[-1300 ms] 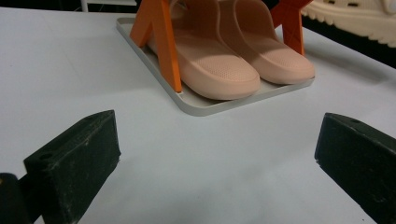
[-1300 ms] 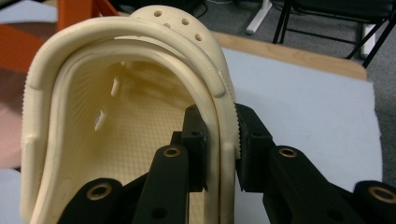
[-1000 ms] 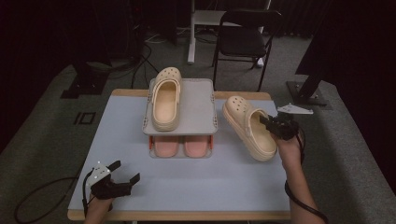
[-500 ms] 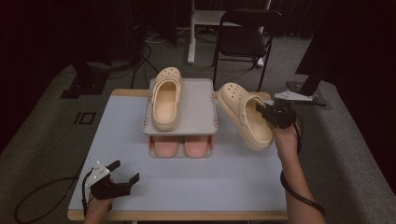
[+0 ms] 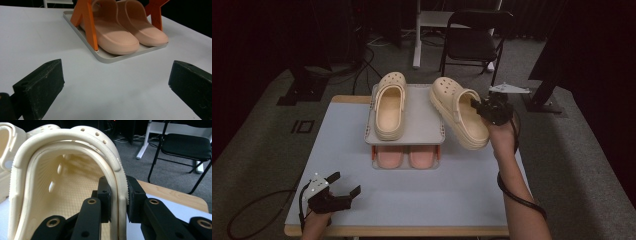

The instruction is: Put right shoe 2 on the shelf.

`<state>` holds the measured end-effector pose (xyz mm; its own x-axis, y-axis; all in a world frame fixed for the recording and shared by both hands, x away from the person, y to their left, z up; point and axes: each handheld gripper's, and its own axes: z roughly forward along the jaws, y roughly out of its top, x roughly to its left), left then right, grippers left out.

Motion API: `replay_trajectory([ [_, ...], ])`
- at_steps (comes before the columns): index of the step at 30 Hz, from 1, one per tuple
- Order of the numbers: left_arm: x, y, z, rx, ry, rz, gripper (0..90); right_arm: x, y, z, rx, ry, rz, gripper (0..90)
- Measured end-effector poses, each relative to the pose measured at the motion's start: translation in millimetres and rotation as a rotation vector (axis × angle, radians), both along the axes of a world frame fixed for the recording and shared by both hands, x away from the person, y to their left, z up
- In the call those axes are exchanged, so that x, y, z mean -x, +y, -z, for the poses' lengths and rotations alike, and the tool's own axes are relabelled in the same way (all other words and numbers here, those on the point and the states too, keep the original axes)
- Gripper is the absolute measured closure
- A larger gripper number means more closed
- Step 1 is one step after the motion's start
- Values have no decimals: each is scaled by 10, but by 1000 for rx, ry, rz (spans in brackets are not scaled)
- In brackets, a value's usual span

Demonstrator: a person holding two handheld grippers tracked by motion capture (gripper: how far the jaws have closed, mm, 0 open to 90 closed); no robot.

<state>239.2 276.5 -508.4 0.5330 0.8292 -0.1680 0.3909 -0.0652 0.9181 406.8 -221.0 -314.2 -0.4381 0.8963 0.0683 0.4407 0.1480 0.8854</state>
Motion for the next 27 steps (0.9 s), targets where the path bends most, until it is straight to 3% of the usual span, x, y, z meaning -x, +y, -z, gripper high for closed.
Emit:
replay_trajectory([
  [13,6,26,-4,1,-4,0,1,-205,390,-15,2,11,3,760],
  [27,13,44,-8,7,-7,3,1,-412,690,28,-3,44,48,758],
])
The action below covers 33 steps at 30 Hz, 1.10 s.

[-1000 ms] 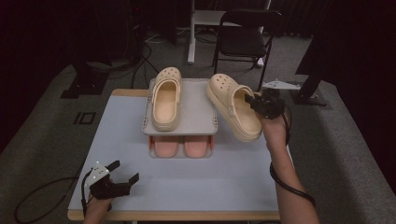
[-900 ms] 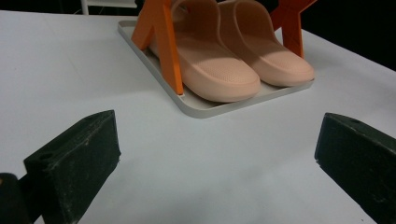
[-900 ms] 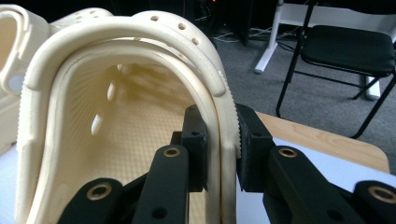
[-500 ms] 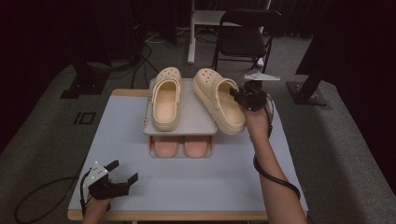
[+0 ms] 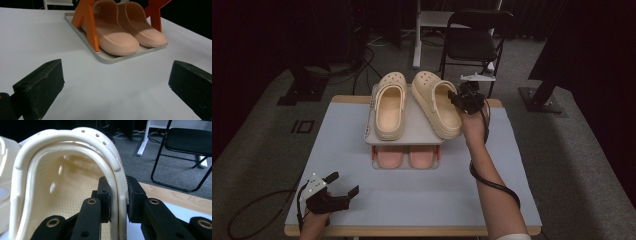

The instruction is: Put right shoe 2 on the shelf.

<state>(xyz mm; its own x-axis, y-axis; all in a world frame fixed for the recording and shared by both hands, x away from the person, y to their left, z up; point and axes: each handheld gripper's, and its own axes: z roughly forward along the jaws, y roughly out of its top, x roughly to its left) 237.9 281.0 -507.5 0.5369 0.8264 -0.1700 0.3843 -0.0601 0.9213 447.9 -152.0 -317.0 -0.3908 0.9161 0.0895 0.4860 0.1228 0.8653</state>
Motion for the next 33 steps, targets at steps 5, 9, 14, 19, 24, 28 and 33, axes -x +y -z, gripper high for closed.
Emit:
replay_trajectory([
  [5,0,1,0,2,-1,0,2,-64,105,-5,1,11,12,758],
  [9,4,13,-3,3,-3,-1,2,-105,183,10,16,20,21,757],
  [14,5,18,-6,-1,-3,1,1,-127,262,40,12,25,22,753],
  [19,5,16,-6,1,-2,2,1,-121,296,39,1,31,18,735],
  [24,4,12,-5,1,-1,1,2,-82,293,39,-31,20,-23,637],
  [28,3,13,-2,1,-1,1,1,28,213,15,-48,-1,-67,563],
  [33,-1,2,2,-2,2,-1,1,162,68,-9,-110,-6,-127,526],
])
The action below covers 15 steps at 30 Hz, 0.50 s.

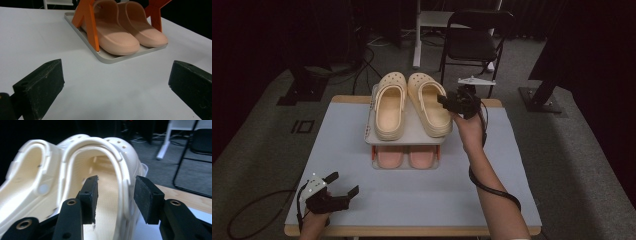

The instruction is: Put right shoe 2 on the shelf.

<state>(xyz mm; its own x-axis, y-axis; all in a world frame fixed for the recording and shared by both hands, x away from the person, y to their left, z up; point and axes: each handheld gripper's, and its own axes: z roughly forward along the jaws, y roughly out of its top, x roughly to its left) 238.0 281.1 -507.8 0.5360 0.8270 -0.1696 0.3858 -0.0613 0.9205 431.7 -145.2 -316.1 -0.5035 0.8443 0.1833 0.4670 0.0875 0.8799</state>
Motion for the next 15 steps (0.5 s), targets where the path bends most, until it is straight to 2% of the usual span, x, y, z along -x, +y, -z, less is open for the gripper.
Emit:
replay_trajectory([
  [4,0,-10,-1,1,-2,0,1,83,-50,-10,11,-17,-11,524],
  [5,0,-13,-1,1,-2,-1,1,137,-73,-8,34,-30,-14,526],
  [9,2,-13,-3,-5,-2,2,1,188,-122,3,40,-36,-24,526],
  [11,-1,-11,-1,-5,-2,0,1,241,-204,24,19,-49,-60,526],
  [15,-4,-10,1,-6,0,1,2,298,-245,43,47,-75,-53,561],
])
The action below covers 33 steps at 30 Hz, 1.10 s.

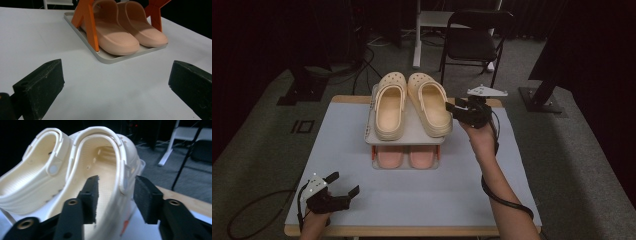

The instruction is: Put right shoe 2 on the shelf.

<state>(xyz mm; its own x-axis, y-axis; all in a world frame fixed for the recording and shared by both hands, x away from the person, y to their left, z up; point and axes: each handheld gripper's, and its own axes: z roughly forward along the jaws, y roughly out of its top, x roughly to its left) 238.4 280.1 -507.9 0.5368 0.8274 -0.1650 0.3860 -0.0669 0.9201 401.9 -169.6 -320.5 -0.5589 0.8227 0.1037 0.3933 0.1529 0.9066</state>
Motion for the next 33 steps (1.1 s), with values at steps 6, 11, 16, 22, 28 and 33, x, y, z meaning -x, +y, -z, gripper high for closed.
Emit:
replay_trajectory([
  [6,2,-10,-2,-2,-1,2,1,50,-78,76,45,-19,38,693],
  [11,3,-8,-3,-2,-1,2,1,43,-105,210,88,16,52,798],
  [16,-3,-15,2,-4,1,3,1,68,-75,321,89,44,15,853],
  [22,-5,-22,3,-3,2,4,1,140,27,327,81,33,-16,897],
  [28,-7,-25,3,-8,4,6,1,154,32,343,49,44,-23,899],
  [33,-12,-27,4,-7,2,6,1,179,55,354,11,56,-66,900],
])
